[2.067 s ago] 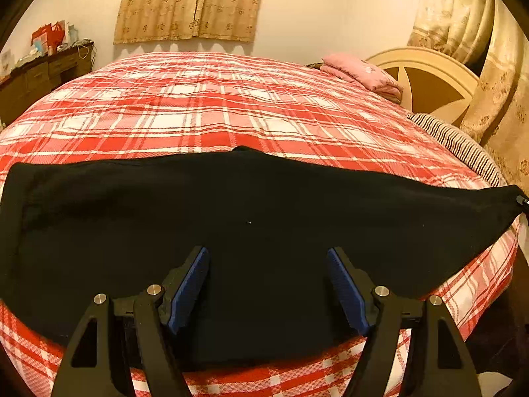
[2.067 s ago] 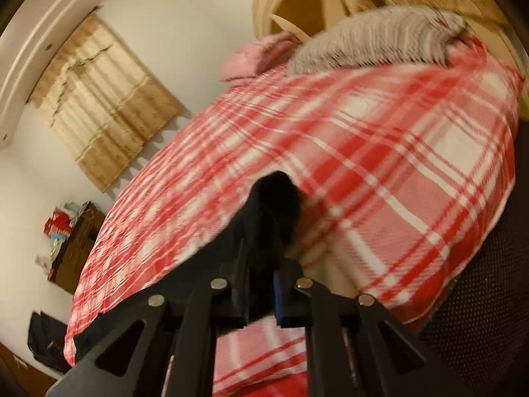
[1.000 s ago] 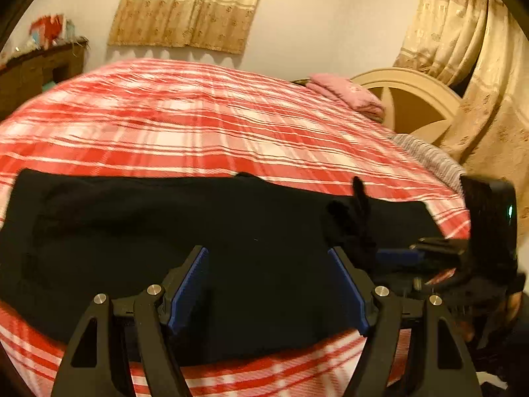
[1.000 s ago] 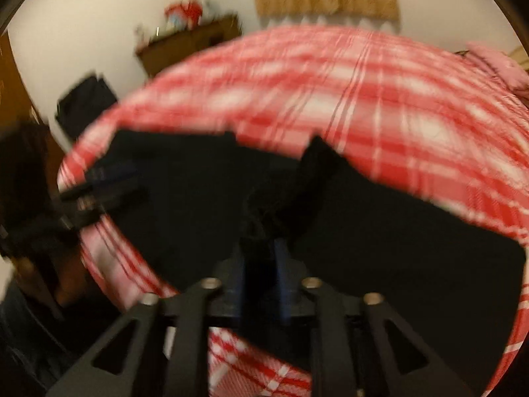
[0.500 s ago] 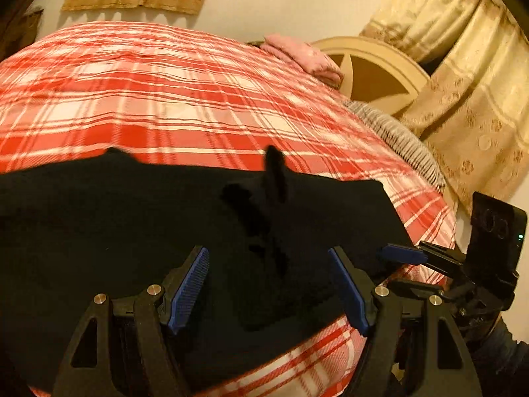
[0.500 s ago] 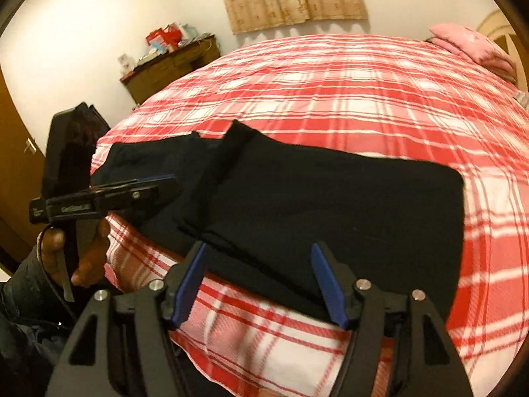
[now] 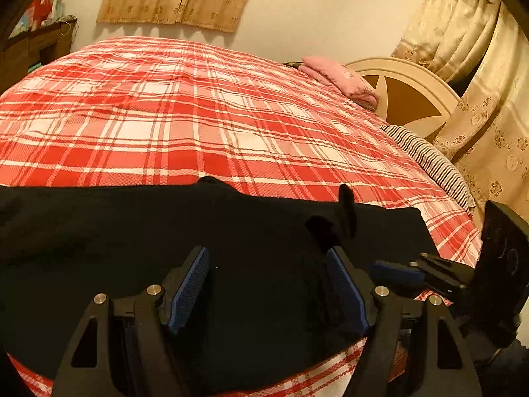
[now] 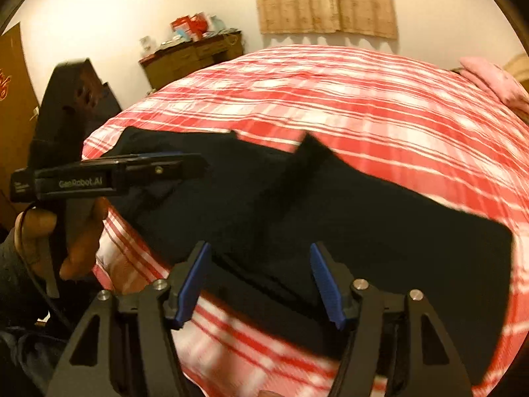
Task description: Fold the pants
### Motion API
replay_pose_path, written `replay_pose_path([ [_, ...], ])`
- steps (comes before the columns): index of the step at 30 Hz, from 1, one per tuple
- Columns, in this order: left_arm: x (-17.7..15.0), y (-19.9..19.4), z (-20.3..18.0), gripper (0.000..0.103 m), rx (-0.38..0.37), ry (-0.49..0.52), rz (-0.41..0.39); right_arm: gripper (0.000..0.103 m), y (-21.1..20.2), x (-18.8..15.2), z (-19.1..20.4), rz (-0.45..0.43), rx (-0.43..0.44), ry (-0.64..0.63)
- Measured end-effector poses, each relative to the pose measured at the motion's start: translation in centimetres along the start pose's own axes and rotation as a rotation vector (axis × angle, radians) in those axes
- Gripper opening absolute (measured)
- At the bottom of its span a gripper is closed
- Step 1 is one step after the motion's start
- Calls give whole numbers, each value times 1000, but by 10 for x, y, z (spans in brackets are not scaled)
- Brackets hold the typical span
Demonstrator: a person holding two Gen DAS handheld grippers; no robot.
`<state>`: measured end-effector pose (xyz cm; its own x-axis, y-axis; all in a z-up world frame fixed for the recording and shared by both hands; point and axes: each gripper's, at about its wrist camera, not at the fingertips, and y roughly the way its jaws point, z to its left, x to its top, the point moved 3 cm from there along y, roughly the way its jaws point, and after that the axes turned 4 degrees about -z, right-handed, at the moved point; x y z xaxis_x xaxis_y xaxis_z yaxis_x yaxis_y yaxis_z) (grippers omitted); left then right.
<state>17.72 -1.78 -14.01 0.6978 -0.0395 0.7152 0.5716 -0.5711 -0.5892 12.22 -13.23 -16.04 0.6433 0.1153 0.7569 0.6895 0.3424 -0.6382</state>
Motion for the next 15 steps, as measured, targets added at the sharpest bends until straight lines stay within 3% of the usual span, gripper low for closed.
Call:
replay_pose_path([
  [2,-1,2,0,75,-7,-1,7,47,17,4,9,29,-37,-46],
  [3,-2,3,-1,75,-16,-3,10,22,24,4,9,48,-68,-64],
  [4,-3,4,-1,75,-24,-6,14,16,33,2,9,68,-108,-84],
  [11,1,6,-4,75,-63,-25,12,11,11,-5,22,46,-93,-156],
  [15,7,12,-19,75,-83,4,20,13,31,-18,24,85,-94,-196],
])
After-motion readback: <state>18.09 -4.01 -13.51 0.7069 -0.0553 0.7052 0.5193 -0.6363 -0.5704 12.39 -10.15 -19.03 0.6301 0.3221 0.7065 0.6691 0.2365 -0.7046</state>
